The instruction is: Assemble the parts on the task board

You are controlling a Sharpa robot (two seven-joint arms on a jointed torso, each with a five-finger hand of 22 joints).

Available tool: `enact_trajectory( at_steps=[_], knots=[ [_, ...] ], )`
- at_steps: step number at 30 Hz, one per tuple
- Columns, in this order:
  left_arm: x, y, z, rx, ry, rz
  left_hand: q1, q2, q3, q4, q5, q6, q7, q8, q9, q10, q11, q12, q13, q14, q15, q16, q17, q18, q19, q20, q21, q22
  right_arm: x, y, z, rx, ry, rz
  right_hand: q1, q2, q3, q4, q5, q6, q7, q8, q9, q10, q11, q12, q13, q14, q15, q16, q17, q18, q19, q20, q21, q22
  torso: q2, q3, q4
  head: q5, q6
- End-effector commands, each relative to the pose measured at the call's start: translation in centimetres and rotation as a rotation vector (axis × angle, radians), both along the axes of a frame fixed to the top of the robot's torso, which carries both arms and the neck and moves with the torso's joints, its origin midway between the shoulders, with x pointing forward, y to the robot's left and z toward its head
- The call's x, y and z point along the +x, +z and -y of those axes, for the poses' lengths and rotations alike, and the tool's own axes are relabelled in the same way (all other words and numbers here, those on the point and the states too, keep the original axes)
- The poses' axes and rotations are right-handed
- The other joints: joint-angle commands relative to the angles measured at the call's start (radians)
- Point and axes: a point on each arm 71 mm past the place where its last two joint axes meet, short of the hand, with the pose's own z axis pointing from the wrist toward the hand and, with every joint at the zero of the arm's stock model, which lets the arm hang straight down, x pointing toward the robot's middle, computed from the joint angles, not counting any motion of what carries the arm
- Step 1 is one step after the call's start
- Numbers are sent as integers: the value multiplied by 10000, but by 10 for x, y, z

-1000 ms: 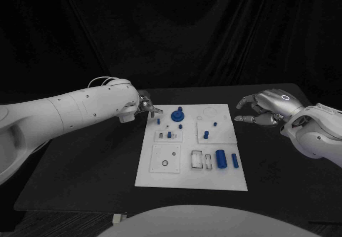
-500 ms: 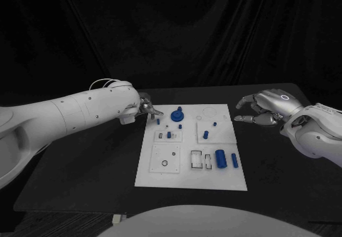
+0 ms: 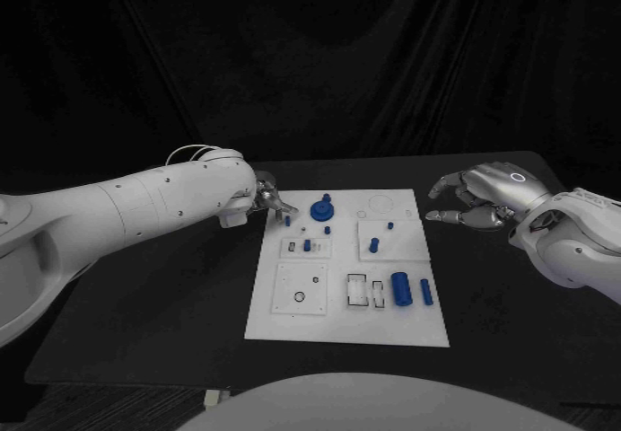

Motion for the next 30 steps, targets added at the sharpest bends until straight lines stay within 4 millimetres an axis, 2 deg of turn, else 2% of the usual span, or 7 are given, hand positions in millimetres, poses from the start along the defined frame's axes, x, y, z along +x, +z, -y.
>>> enact_trajectory(
  at_steps=[1, 6, 11, 18, 30],
  knots=[
    [-2, -2, 3, -6, -197, -215, 135, -3, 11, -75, 99, 31, 38, -86, -33, 1043, 78, 35, 2606, 1038, 86, 26, 2633, 2, -21, 64, -63, 1687, -1, -1, 0, -20, -47, -22, 2, 35, -36, 3, 37, 95, 10, -23, -9, 1029, 58, 25, 2635, 1001, 80, -62, 2463, -114, 532, 90, -36, 2267, -1, 2, 1, -19, -2],
    [-2, -3, 3, 19, -230, -282, 192, -5, 23, -137, 203, 45, 42, -120, -68, 1043, 83, 35, 2606, 1038, 95, 26, 2633, 3, -22, 73, -68, 1693, -1, -1, 0, -19, -41, -25, 2, 35, -36, 3, 37, 95, 10, -23, -9, 1029, 58, 25, 2635, 1001, 80, -62, 2463, -114, 532, 90, -36, 2267, -13, 4, -5, -5, -2],
    [-2, -3, 5, -5, -278, -297, 314, 15, 73, -268, 460, 69, 41, -183, -131, 1043, 87, 35, 2606, 1038, 102, 26, 2633, 6, -27, 86, -82, 1702, -1, -1, 0, -18, -47, -24, 2, 35, -36, 3, 37, 95, 10, -23, -9, 1029, 58, 25, 2635, 1001, 80, -62, 2463, -114, 532, 90, -36, 2267, -11, 6, -7, -43, -2],
    [-1, -4, 7, -68, -317, -259, 503, 73, 212, -478, 985, 84, 26, -278, -217, 1043, 77, 35, 2606, 1038, 98, 26, 2633, 11, -36, 88, -107, 1716, -1, 0, 1, -16, -58, -24, 7, 47, -44, 1, 39, 105, 7, -25, -14, 1029, 57, 25, 2635, 1000, 77, -65, 2458, -111, 528, 89, -45, 2264, -10, 4, -7, -81, -2],
    [-1, -5, 8, -84, -346, -285, 641, 106, 331, -621, 1181, 55, 22, -340, -261, 1043, 74, 35, 2606, 1038, 96, 26, 2633, 19, -59, 87, -144, 1711, -1, 0, 2, -25, -91, -36, 7, 47, -44, 1, 39, 105, 7, -25, -14, 1029, 57, 25, 2635, 1000, 77, -65, 2458, -111, 528, 89, -45, 2264, -11, 2, -9, -108, -2]
  ],
)
